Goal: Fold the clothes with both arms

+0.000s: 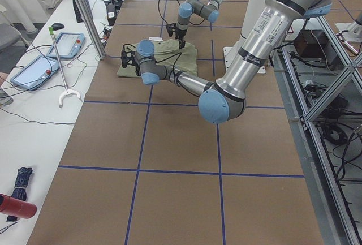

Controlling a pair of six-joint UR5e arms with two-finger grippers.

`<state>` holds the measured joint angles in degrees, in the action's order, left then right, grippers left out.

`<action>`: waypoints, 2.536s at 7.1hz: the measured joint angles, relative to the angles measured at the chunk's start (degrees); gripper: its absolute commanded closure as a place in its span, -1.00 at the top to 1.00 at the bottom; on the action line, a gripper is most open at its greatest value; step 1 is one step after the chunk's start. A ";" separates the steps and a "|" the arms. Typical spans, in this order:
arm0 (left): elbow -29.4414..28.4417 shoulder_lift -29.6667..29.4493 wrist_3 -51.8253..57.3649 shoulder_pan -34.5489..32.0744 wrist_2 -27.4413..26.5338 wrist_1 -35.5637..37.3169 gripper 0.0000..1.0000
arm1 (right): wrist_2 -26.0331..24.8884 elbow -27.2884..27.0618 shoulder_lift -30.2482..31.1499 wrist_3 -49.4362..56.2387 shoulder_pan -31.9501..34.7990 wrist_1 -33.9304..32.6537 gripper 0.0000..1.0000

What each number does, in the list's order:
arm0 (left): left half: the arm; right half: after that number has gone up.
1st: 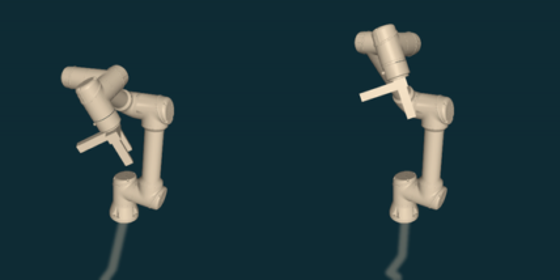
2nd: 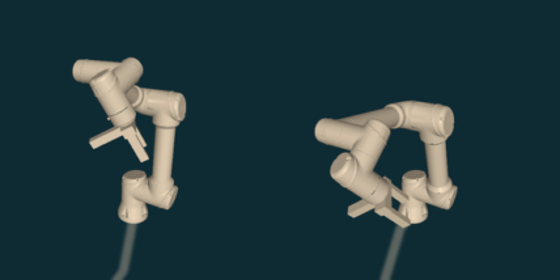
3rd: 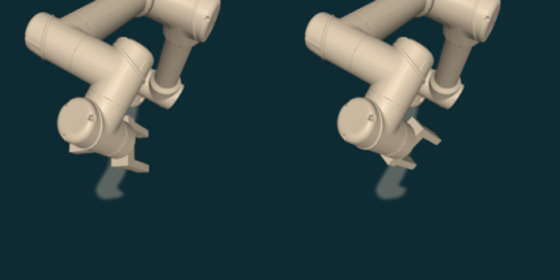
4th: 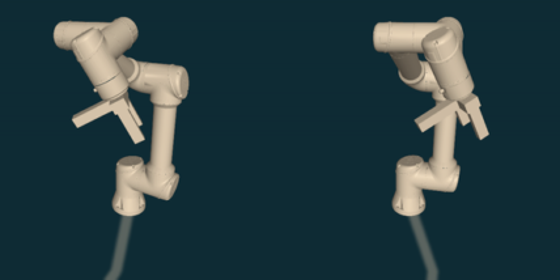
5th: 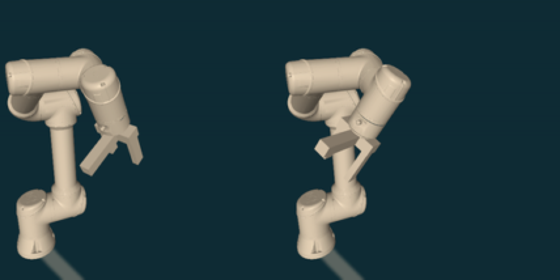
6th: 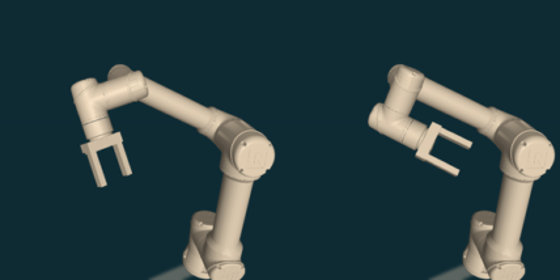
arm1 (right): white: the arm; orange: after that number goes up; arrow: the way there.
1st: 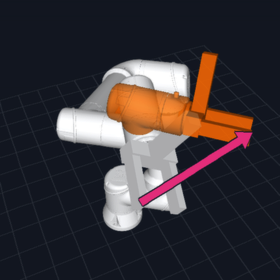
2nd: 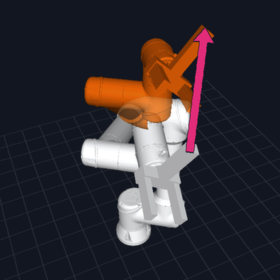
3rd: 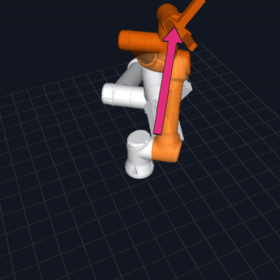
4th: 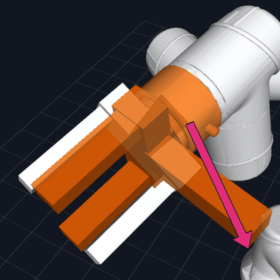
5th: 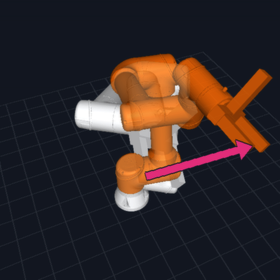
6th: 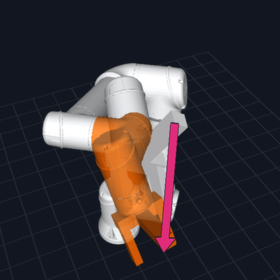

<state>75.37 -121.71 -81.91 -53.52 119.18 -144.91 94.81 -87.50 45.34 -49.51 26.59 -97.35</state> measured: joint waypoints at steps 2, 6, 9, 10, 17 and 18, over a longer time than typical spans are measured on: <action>0.18 0.37 0.00 0.00 0.06 0.00 -0.13 | 0.00 5.68 -2.02 -0.81 0.48 3.96 1.00; 0.61 0.57 -0.04 0.06 0.09 0.00 -0.13 | 2.14 1.36 6.62 8.16 7.74 4.35 1.00; 1.78 0.59 -0.56 0.00 0.65 0.06 -0.13 | 2.68 -4.75 11.67 12.25 10.53 2.38 1.00; 2.08 0.60 -0.72 0.00 0.74 0.07 -0.13 | 2.63 -5.88 11.56 7.17 10.02 1.98 1.00; 2.70 0.68 -1.08 -0.01 0.79 0.07 -0.13 | -4.44 -14.57 11.57 -62.46 -5.93 2.45 0.86; 2.76 0.68 -1.11 -0.01 0.79 0.07 -0.13 | -5.06 -14.52 11.72 -69.43 -7.51 2.49 0.86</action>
<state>78.13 -121.03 -83.03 -53.52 119.97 -144.84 89.75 -102.02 57.06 -118.94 19.08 -94.86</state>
